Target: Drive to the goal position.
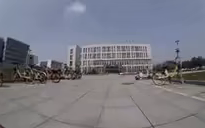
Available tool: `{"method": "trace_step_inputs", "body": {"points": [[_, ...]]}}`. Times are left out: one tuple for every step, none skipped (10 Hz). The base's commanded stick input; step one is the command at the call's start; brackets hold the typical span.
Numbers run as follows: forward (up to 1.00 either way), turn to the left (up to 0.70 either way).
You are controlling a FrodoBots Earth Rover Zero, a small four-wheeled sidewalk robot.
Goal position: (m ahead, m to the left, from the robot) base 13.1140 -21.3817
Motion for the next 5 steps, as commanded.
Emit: {"method": "trace_step_inputs", "body": {"points": [[1.00, 0.00], [1.00, 0.00], [1.00, 0.00], [1.00, 0.00], [1.00, 0.00]]}}
